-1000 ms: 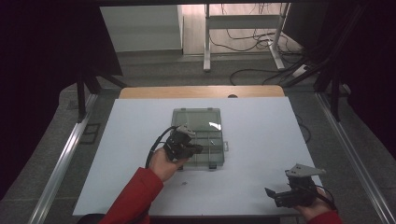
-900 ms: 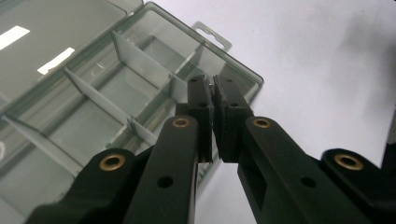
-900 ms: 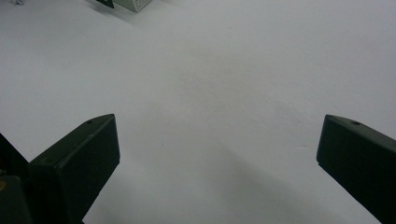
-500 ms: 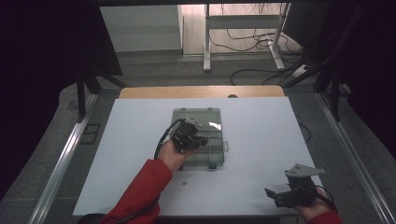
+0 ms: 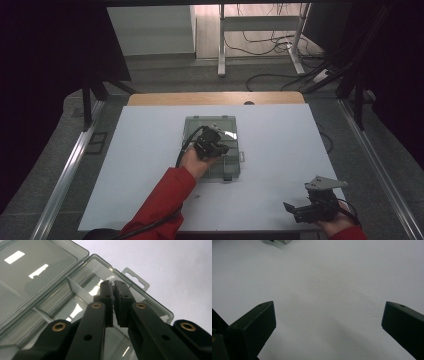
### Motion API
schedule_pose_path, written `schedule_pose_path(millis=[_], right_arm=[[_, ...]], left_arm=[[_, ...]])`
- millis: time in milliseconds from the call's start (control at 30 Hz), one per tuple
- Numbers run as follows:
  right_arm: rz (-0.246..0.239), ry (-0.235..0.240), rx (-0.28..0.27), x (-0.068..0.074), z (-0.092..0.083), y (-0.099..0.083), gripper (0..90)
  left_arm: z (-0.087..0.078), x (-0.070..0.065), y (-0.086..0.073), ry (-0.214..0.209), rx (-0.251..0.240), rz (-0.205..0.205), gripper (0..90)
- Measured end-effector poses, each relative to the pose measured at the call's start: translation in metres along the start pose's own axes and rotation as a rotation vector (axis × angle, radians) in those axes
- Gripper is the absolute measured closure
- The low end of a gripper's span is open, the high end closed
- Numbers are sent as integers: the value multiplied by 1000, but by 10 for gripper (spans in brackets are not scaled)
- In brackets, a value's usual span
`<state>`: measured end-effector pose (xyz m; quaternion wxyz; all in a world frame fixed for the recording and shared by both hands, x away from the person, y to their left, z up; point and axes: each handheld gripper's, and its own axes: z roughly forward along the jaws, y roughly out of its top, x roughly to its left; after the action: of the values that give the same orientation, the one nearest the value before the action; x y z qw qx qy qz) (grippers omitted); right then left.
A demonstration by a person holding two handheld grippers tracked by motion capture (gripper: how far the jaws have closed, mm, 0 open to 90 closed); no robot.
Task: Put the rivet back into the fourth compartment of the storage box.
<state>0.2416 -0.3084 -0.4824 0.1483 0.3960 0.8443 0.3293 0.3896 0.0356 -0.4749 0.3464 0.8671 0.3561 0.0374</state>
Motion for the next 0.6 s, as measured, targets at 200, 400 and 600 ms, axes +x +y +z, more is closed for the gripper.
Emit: schedule_pose_path(millis=[200,400,600], right_arm=[[0,2,1,0,0,0,0],[-2,3,5,0,0,0,0],[-2,3,4,0,0,0,0]], left_arm=[[11,-1,2,15,19,1,853],[9,-1,3,13,10,3,800],[2,-2,1,-1,6,-5,711]])
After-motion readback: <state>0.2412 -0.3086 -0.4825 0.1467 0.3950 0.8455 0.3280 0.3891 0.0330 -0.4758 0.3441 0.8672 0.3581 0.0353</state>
